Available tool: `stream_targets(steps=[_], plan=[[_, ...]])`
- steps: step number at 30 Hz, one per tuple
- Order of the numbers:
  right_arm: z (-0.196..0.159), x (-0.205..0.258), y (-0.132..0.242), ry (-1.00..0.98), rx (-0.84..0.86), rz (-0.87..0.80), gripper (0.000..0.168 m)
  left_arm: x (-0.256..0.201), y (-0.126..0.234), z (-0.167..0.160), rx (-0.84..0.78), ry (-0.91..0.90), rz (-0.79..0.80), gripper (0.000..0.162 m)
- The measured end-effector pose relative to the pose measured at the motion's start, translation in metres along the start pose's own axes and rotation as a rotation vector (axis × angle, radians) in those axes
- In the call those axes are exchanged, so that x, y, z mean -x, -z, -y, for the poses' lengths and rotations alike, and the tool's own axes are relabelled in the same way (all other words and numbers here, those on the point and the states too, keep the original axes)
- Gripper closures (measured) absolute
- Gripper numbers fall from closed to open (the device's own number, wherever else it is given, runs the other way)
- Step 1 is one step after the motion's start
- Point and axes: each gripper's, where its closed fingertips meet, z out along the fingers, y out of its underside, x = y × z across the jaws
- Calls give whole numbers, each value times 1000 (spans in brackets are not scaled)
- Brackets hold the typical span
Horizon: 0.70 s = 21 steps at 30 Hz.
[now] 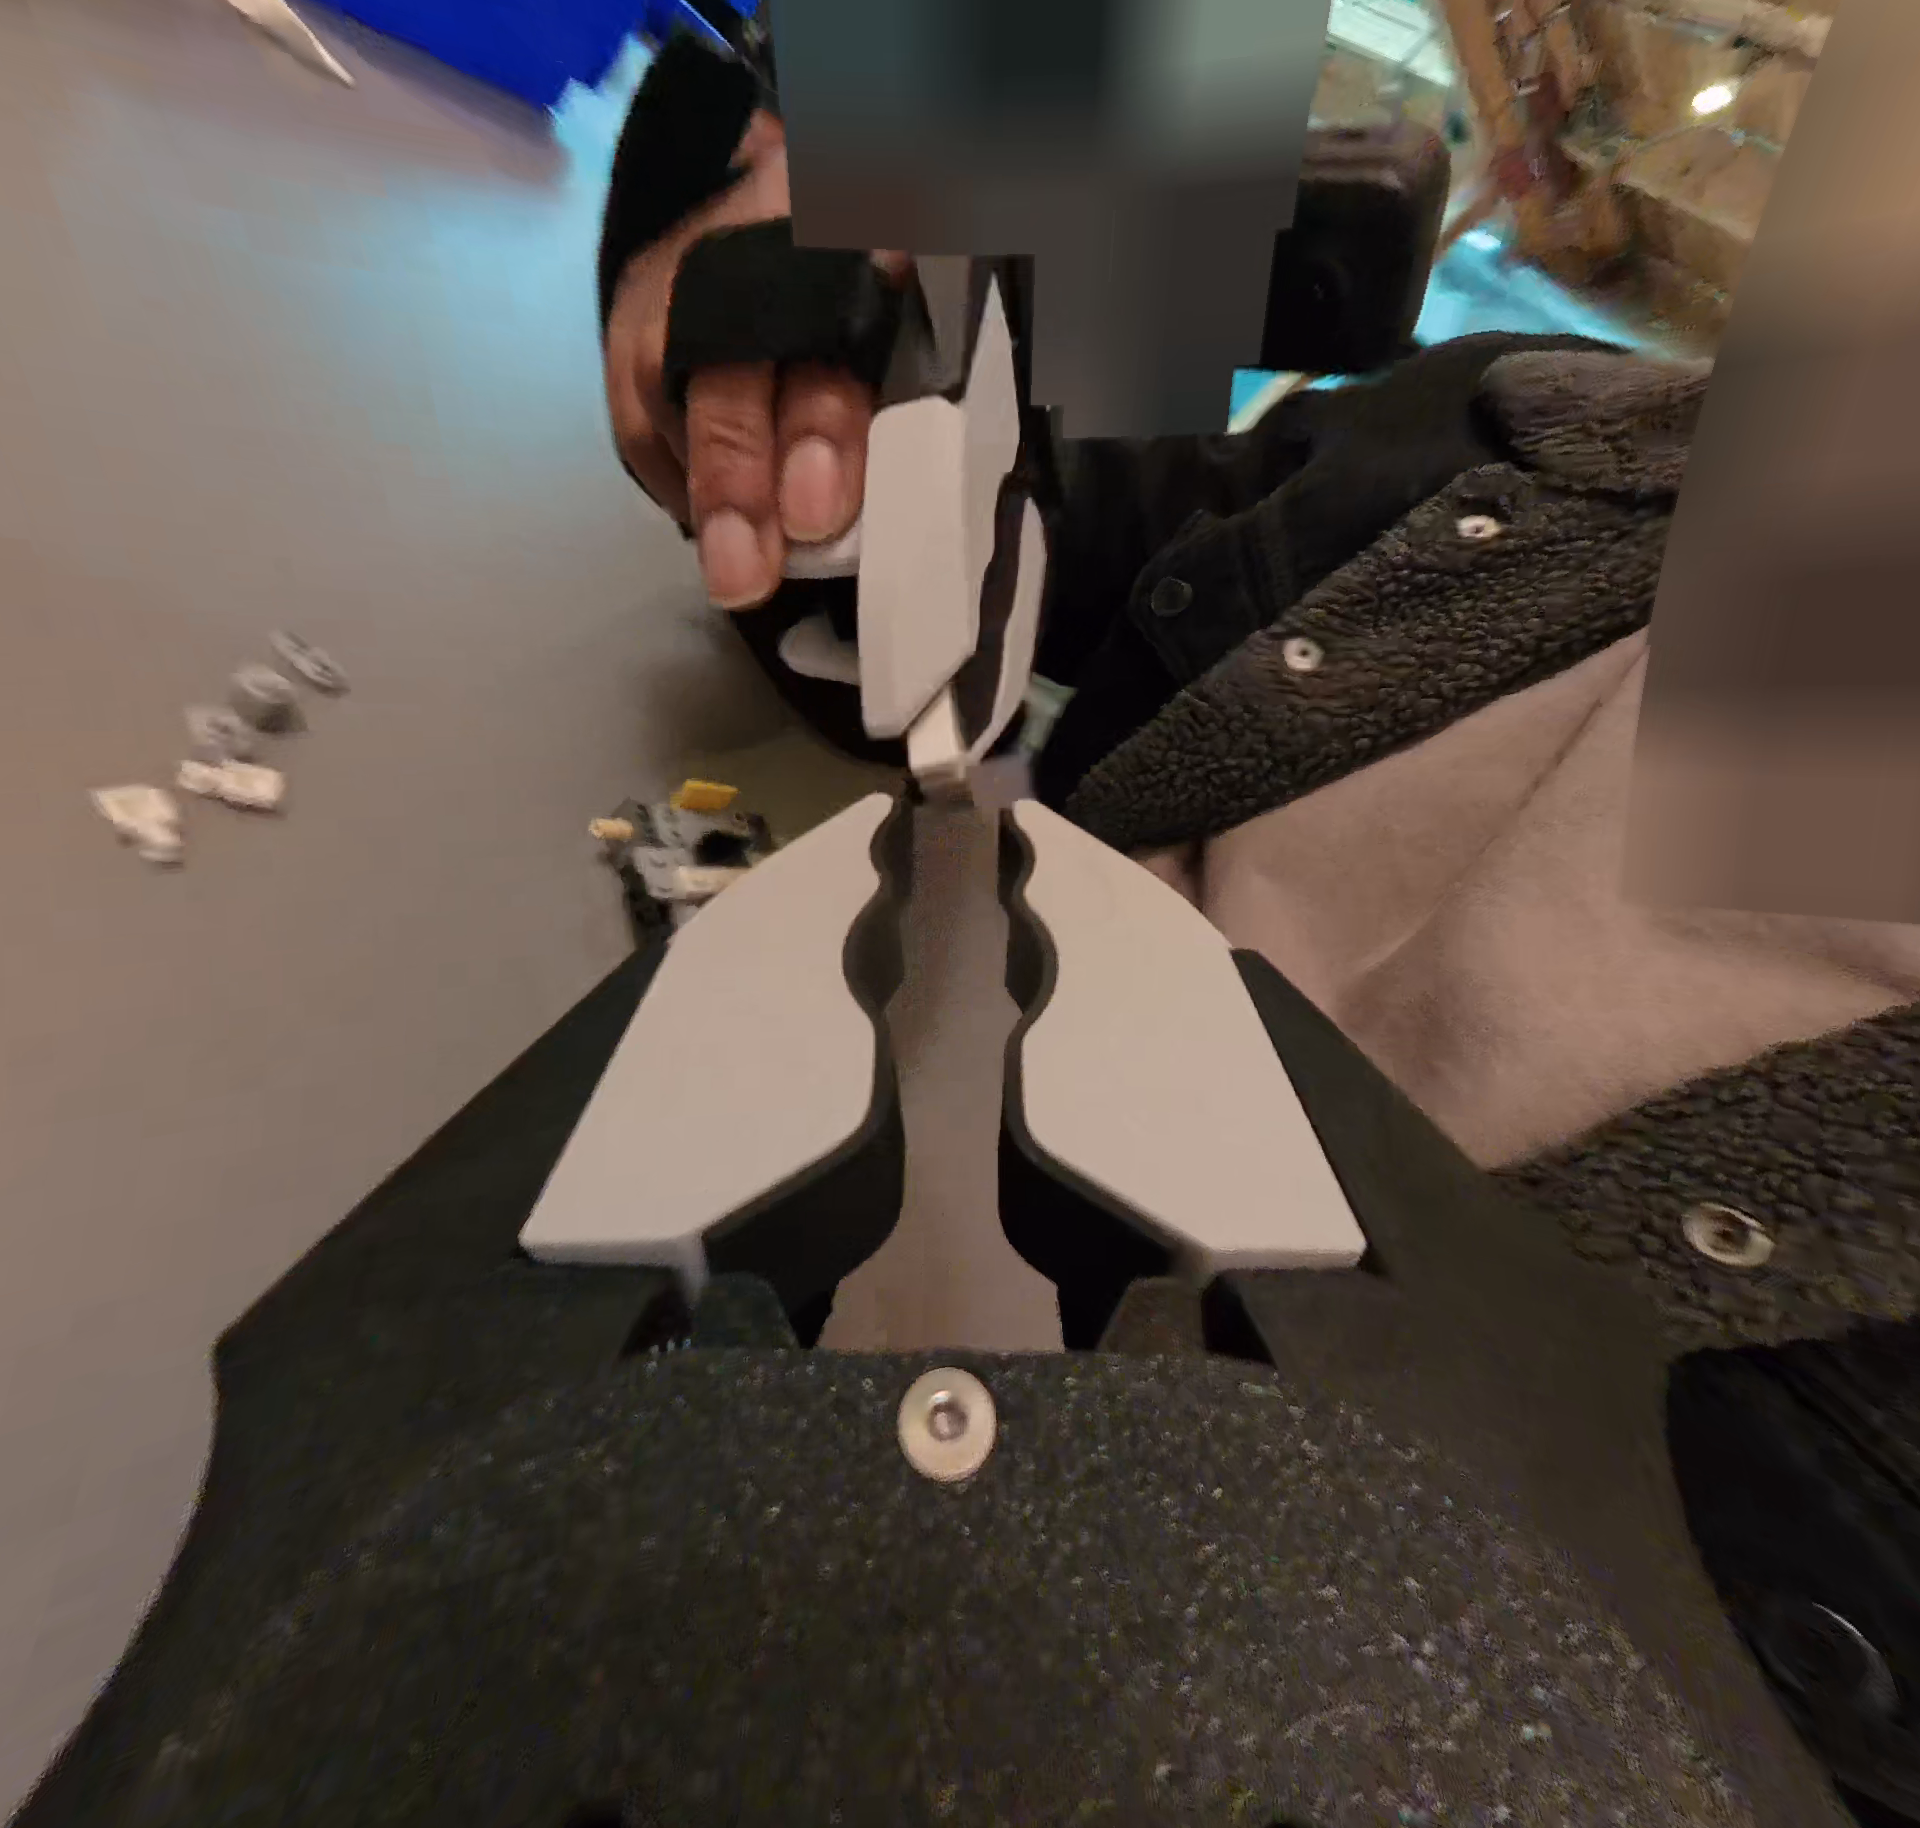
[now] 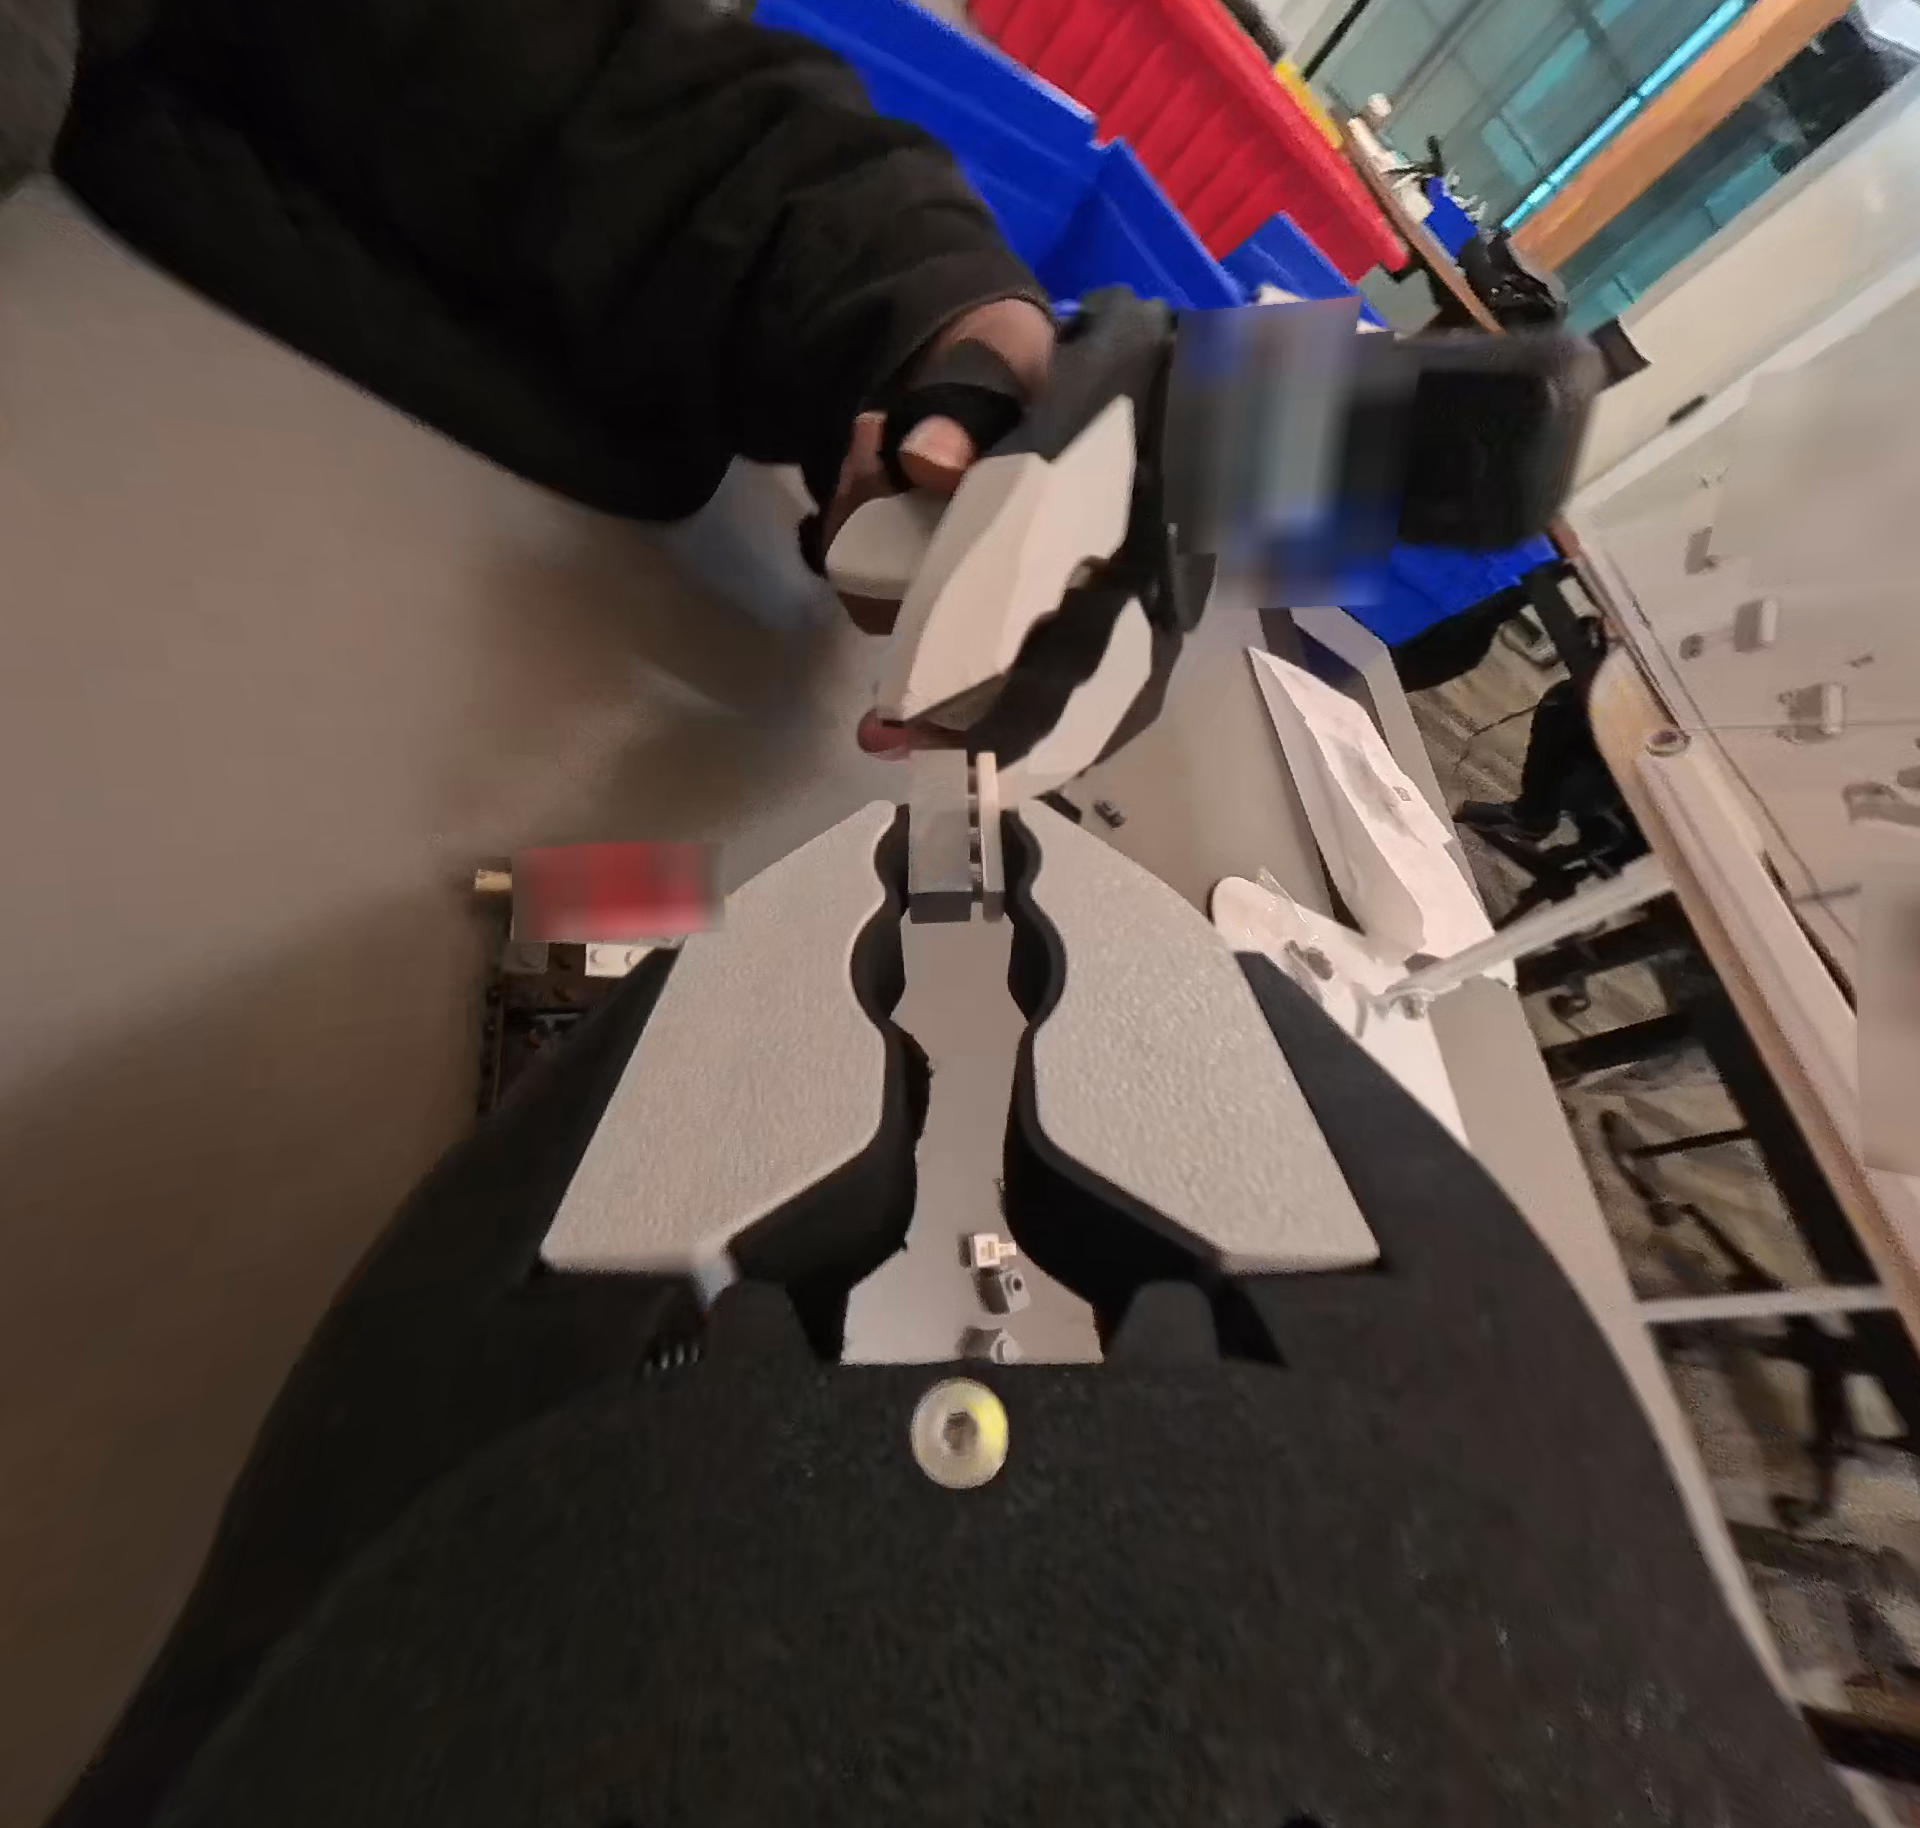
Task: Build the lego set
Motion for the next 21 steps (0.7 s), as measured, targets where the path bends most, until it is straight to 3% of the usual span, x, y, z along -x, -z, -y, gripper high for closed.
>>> stream_targets(steps=[1, 8, 14, 21], plan=[[3, -6, 4, -48, -27, -10, 152, 3, 2, 4, -6, -54, 68, 146], [15, -22, 16, -280, -154, 15, 152, 3, -3, 32, 7, -569, 483, 139], [13, -23, 21, -354, -170, 61, 153, -1, -7, 37, 36, -745, 593, 142], [11, -15, 22, -381, -174, 133, 153, -4, -8, 35, 56, -801, 601, 147]])
